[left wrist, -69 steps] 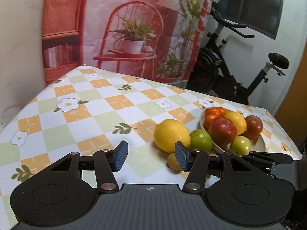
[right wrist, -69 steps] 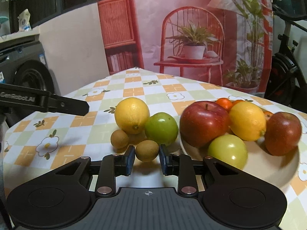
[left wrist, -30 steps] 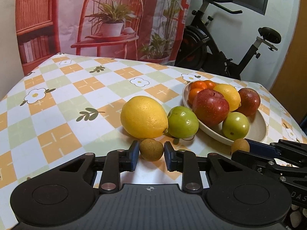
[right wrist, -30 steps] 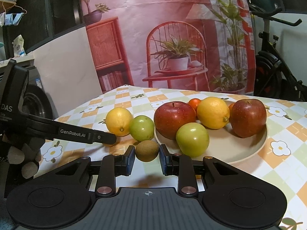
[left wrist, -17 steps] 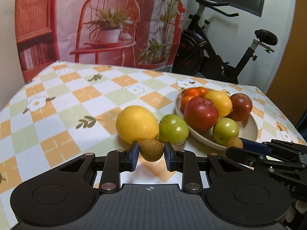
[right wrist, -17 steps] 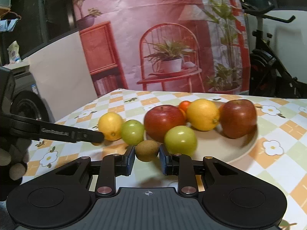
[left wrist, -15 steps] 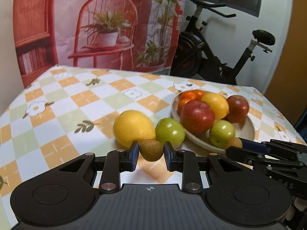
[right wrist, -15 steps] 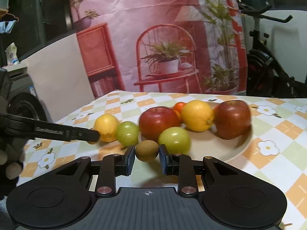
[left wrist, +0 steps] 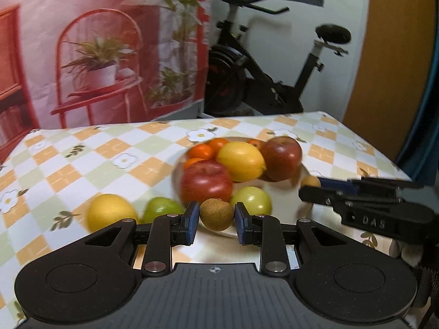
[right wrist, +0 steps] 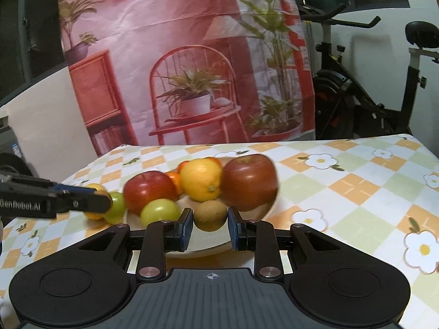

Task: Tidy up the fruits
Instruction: 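Close both tools on their kiwis and lift them toward the plate, then lower both kiwis onto the plate and open both tools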

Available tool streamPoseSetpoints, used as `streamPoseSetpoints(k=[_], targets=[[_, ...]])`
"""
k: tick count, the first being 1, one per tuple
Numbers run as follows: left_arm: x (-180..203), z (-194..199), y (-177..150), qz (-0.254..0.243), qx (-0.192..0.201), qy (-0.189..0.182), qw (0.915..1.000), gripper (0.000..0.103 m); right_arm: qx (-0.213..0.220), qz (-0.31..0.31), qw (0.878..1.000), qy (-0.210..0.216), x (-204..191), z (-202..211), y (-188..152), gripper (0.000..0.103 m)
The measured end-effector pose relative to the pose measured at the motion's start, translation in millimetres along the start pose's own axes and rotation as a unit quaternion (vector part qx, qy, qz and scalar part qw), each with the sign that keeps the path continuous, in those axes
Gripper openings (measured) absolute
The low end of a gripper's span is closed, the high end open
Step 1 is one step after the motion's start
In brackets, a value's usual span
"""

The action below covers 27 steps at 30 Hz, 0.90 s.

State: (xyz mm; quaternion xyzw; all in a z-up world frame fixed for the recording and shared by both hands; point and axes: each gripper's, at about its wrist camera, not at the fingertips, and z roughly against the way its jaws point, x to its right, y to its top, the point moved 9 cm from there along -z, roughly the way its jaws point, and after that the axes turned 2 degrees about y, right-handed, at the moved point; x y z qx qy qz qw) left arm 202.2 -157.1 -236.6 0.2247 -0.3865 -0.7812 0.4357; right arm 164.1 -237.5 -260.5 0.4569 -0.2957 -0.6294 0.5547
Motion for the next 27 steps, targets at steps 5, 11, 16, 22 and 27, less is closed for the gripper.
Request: streamPoseSetpoints(k=[5,11,16,22,27], targets=[[9.2,-16.7,-3.1,-0.011,-0.015,0.001,0.9998,0.030,-0.005,0.004,1.000,0.000,6.8,-6.0,2.0,0.025],[14.5,-23.9,-5.0,-0.026,-0.022,0.000,0.9994,0.030,-0.016,0.015,1.000,-0.001,6.8,-16.8,2.9,0.025],[12.4,-29.5,-9.7,-0.034,-0.032,0.007,0.9989,0.030,-0.022,0.013,1.000,-0.007,10.3,-24.7,3.8,0.025],[12.3,-34.0,-10.3,-0.036,-0.038,0.009,0.9986,0.030,-0.030,0.010,0.999,-0.019,15.2,-31.7,3.4,0.025],[14.3,-35.1,-10.7,-0.034,-0.040,0.005,0.9986,0.030,-0.024,0.010,0.999,-0.027,16.6,-31.0,2.1,0.026]])
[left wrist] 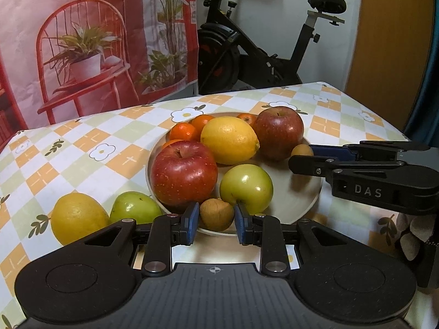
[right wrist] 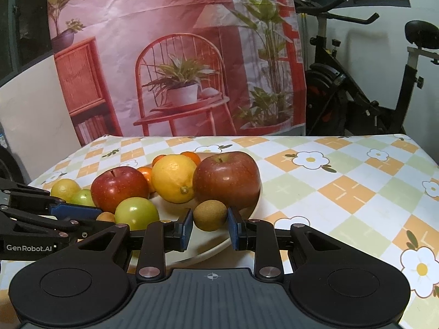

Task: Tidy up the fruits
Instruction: 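Lower both kiwis onto the plate and open both tools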

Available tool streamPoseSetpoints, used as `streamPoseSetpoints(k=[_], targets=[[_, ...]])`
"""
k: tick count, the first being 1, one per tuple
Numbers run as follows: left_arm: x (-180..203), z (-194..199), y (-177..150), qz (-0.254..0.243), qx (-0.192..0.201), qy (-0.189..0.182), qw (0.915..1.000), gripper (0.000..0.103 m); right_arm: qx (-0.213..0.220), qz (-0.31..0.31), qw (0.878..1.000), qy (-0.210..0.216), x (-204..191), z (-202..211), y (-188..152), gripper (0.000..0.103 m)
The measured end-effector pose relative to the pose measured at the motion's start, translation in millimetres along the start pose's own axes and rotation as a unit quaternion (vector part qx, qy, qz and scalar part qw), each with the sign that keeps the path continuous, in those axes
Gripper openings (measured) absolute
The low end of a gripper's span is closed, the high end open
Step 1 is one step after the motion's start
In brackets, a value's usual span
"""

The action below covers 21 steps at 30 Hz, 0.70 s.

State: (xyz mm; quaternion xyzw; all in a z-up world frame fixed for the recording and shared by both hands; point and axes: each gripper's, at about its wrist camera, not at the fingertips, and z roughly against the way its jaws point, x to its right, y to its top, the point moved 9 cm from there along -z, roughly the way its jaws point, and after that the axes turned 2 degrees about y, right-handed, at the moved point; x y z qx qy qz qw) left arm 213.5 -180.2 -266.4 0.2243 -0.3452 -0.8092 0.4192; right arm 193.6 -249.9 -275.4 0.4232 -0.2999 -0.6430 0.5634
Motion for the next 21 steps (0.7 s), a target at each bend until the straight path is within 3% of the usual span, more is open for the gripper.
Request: streamPoseSetpoints(k=[7,21], targets=[[-0.5,6.9,0.8,0.007,0.008,-0.005,0.9999,0.043,0.007,-0.007,1.000,0.000,2.2,2.9,0.4,0.026],[-10.8,39.1,4.4,0.043,0.049,0.014,0.9978,0.047,0.017,-0.016,1.000,0.005,3.3,10.3,-0.3,0.027]])
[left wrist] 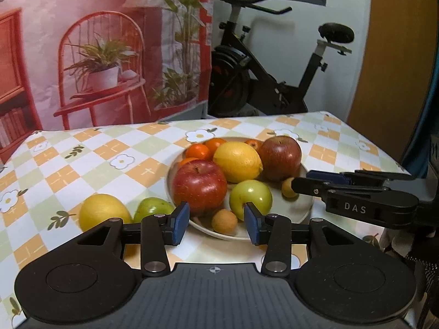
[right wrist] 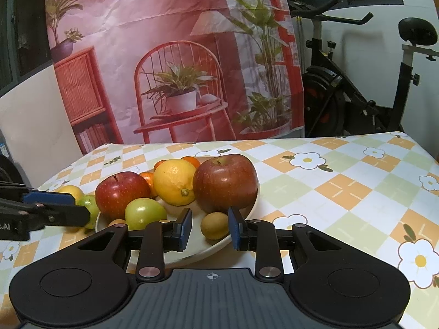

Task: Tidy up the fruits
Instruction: 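Lower both kiwis onto the plate and open both tools, then position the left tool around the large yellow lemon while the right tool approaches a green apple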

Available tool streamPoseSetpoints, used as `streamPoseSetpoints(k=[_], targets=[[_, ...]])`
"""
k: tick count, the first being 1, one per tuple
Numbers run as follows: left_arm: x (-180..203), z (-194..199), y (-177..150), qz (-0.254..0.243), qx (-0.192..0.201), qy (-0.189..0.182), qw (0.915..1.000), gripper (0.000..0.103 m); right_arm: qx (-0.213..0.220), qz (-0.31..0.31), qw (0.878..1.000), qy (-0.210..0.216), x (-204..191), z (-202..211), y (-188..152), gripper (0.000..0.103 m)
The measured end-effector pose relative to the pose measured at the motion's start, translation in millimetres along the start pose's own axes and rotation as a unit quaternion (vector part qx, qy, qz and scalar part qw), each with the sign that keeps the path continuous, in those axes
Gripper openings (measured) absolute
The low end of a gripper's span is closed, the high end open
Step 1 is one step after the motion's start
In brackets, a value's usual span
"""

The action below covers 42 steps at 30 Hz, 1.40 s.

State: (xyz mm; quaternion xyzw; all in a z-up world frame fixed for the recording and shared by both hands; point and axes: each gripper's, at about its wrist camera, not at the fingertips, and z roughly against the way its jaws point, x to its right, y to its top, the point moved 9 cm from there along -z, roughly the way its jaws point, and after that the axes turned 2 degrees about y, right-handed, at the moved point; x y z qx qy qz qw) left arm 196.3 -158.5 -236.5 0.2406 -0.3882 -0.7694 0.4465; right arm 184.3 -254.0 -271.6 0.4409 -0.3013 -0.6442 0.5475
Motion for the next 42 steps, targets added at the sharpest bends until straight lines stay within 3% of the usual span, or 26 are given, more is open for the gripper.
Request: streamPoseSetpoints(k=[15,28,34,38,42], targets=[[-41.8,20.0,-3.4,0.041,0.015,0.044,0.9981,0.047,0.004,-0.003,1.000,-0.003,1.1,2.2,1.3,0.028],[-119.4,53.2,2.0,0.109,0.030,0.116,0.9867,0.047,0.008,0.005,1.000,-0.009,-6.0,7.8,6.2,0.029],[-124.7,50.6,5.2,0.108,0.027,0.103,0.9884,0.047,0.002,-0.007,1.000,-0.003,-21.4,6.8,6.3,0.029],[-118.8,39.5,3.4,0.100,0.016,0.078,0.9918,0.056,-0.002,-0.007,1.000,0.004,-35.0,2.6,6.3,0.029],[-114.8,25.0,3.8,0.084,0.020,0.075,0.9935,0.058,-0.005,-0.002,1.000,0.007,-41.6,-0.3,5.7,0.029]])
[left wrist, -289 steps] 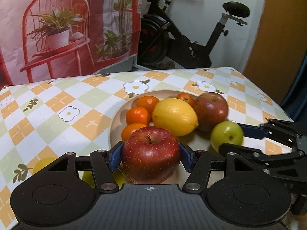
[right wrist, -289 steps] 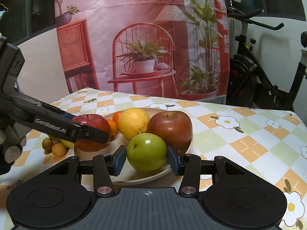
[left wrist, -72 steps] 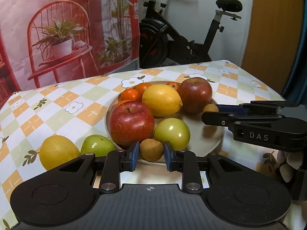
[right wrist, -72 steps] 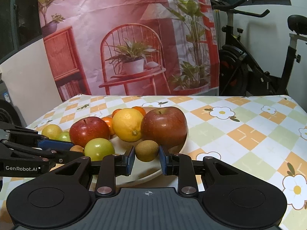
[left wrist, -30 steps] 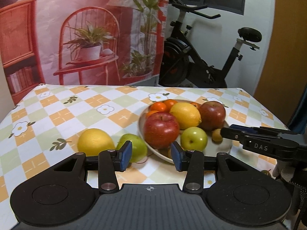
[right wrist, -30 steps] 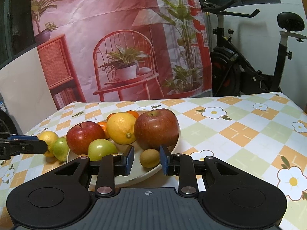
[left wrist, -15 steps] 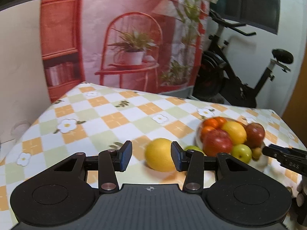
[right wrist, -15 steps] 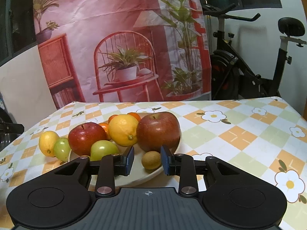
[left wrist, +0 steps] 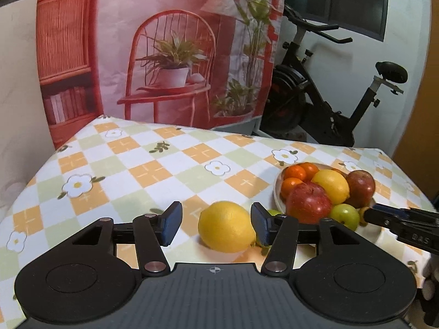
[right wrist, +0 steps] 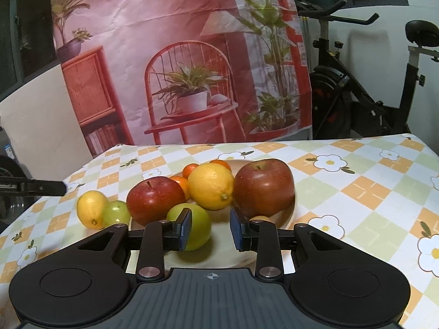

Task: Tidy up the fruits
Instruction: 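Position the left tool around the large yellow lemon while the right tool approaches a green apple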

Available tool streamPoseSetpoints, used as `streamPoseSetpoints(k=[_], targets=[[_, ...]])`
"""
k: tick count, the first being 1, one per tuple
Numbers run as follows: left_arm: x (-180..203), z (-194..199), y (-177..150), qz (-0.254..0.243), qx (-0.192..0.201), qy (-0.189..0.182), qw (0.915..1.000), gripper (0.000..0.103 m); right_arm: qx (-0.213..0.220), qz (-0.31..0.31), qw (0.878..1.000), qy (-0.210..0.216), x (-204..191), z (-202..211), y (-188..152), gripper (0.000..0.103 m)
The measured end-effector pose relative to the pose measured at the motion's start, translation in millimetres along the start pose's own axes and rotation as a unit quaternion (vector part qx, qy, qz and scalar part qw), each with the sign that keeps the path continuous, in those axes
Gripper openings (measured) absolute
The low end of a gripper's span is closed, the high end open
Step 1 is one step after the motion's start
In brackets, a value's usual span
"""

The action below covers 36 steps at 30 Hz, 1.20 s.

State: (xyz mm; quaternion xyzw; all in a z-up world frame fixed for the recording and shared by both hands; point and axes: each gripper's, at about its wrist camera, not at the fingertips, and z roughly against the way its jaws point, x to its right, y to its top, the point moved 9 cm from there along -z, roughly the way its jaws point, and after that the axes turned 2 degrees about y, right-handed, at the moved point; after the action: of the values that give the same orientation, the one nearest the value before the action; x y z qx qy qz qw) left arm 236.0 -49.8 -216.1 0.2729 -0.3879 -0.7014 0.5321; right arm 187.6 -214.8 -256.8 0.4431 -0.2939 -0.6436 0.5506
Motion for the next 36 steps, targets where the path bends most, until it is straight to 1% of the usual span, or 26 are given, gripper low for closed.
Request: streamPoseSetpoints(k=[2,5,10,15,17,20,28,32,36], targets=[[-0.2,-11.5,-0.4,0.012,-0.011,-0.002,0.9999,0.058,-0.003,0.000,1.000,-0.001,-0.3,-1.1,-1.2,0.029],[1.6,-26.5,-0.7,0.042,-0.029,-0.020,0.9985,0.058,-0.006,0.000,1.000,-0.001,1.2,-1.7,-2.1,0.029],[7.1,-45.6,-5.2,0.041,-0.051,-0.019,0.9977,0.058,-0.009,0.000,1.000,0.001,2.3,-2.8,-4.0,0.029],[0.1,-58.1,-9.1,0.061,-0.069,-0.013,0.9957,0.060,-0.009,-0.001,1.000,0.001,2.3,-3.3,-4.8,0.029],[-3.2,-62.4,-10.6,0.069,-0.077,-0.012,0.9946,0.063,-0.010,0.000,1.000,0.002,2.3,-3.6,-5.1,0.029],[-3.3,-67.0,-13.2,0.077,-0.086,-0.022,0.9930,0.065,-0.010,0.000,1.000,0.003,2.5,-3.7,-5.5,0.029],[0.7,-68.3,-16.8,0.070,-0.088,-0.029,0.9933,0.064,-0.011,0.000,1.000,0.004,2.0,-3.9,-5.7,0.029],[-2.9,-62.0,-18.6,0.054,-0.085,-0.013,0.9948,0.064,-0.011,0.005,1.000,0.009,-2.9,-3.4,-4.6,0.029],[-14.4,-50.4,-21.9,0.058,-0.084,-0.013,0.9947,0.064,-0.012,0.014,1.000,0.016,-12.8,-3.8,-3.2,0.029]])
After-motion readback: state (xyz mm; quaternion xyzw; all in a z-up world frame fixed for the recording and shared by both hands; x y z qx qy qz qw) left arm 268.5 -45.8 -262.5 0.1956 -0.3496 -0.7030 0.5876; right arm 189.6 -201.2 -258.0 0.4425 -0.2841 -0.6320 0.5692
